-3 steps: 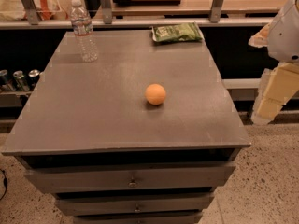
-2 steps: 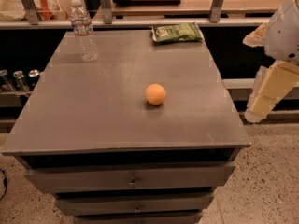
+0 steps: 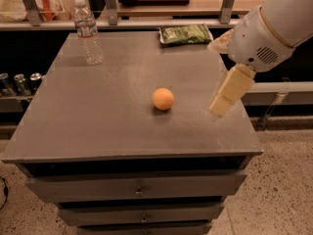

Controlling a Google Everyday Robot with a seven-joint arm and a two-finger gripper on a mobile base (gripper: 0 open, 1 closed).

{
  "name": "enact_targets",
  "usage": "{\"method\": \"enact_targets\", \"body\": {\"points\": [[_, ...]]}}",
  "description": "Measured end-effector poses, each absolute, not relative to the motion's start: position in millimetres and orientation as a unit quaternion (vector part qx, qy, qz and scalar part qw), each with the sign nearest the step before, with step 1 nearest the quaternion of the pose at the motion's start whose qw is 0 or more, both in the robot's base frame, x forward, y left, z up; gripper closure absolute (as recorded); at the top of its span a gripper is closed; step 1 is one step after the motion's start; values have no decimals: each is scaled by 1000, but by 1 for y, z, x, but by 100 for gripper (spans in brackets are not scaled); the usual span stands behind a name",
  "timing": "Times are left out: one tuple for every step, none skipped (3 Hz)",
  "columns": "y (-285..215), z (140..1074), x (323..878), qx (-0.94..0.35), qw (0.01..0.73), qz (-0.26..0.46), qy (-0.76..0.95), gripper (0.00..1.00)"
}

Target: Move orange near green jalapeno chip bag

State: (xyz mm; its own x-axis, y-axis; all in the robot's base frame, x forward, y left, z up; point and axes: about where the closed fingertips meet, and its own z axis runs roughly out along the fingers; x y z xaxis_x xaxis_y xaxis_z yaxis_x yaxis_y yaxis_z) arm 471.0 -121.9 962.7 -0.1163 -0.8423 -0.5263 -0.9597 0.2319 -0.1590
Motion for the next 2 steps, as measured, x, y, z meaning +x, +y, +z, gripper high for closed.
{"method": "enact_targets", "body": {"points": [[-84, 947, 483, -586, 291, 143, 743, 0], [-52, 927, 499, -556, 314, 165, 752, 0]]}}
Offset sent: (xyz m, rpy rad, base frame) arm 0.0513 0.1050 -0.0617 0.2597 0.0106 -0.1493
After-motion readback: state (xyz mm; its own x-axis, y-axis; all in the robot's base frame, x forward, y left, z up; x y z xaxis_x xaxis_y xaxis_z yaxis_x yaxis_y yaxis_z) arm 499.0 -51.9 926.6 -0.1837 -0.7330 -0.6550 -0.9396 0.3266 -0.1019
